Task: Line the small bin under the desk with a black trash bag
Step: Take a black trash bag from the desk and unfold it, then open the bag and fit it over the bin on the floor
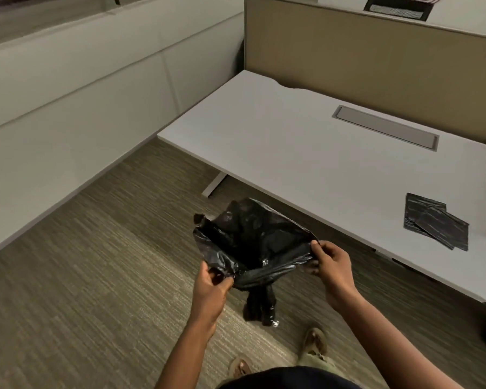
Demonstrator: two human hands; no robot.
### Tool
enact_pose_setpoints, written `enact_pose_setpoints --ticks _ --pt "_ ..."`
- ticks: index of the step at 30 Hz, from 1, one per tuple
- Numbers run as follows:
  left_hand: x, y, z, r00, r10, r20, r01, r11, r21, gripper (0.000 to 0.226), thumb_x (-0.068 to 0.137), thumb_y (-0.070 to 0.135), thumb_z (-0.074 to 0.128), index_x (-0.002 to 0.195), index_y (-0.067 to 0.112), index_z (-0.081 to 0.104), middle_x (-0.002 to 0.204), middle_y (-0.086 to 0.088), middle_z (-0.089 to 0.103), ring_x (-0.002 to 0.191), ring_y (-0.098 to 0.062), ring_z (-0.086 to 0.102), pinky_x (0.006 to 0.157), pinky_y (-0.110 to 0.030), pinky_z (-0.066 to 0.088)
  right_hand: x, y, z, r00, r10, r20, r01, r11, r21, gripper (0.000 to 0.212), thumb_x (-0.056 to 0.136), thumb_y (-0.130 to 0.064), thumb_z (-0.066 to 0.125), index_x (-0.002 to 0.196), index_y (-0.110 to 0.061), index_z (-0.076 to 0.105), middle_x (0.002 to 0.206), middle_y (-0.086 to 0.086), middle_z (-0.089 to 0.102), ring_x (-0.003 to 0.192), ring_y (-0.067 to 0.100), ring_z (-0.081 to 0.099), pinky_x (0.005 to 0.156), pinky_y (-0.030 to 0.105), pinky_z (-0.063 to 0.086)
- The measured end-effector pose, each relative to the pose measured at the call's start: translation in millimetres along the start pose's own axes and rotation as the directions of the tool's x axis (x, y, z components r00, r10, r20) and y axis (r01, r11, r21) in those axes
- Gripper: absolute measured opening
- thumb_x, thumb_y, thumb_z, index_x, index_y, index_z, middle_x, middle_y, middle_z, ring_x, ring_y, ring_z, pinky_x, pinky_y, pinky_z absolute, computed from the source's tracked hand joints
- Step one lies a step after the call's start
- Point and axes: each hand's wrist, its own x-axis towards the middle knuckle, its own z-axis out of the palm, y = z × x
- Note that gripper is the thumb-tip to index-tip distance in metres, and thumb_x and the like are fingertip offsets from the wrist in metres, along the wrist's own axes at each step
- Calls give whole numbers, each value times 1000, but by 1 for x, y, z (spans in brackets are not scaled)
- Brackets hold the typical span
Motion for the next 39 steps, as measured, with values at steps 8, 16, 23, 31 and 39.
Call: enact_pose_setpoints --ticks 8,16,23,31,39 --pt "16 16 -9 989 132 72 -125 988 -92 108 86 -24 54 132 71 33 138 3 52 110 -20 77 76 -27 63 29 -14 3 966 257 25 -253 917 308 29 99 7 48 115 -6 69 104 15 72 83 22 71 63 30 59" --pt "102 125 54 994 4 107 16 982 -190 94 77 -29 31 138 37 56 127 -15 58 81 -16 57 54 -21 51 100 -93 47 946 303 110 -323 893 313 45 84 13 37 99 -11 72 91 12 67 65 20 62 41 20 49" --pt "89 165 64 919 322 228 -240 915 -324 94 65 -14 47 138 44 61 125 -5 73 106 -15 68 83 -29 58 113 -129 3 909 -411 67 408 912 47 21 92 -25 64 107 -27 78 82 -4 77 73 10 72 57 20 56" --pt "116 80 110 985 -72 -159 72 997 -11 51 84 35 85 128 16 68 126 -9 76 126 -31 68 114 -53 49 146 6 -32 959 270 79 -265 962 -71 36 104 -5 49 96 -21 80 91 6 79 73 18 72 57 29 56" --pt "183 76 142 928 -261 -267 237 964 -119 29 96 39 73 115 17 77 110 -7 81 99 -21 77 63 -24 60 186 45 -47 866 496 70 -496 868 -10 46 95 8 41 106 -25 72 94 12 80 74 28 76 53 35 60"
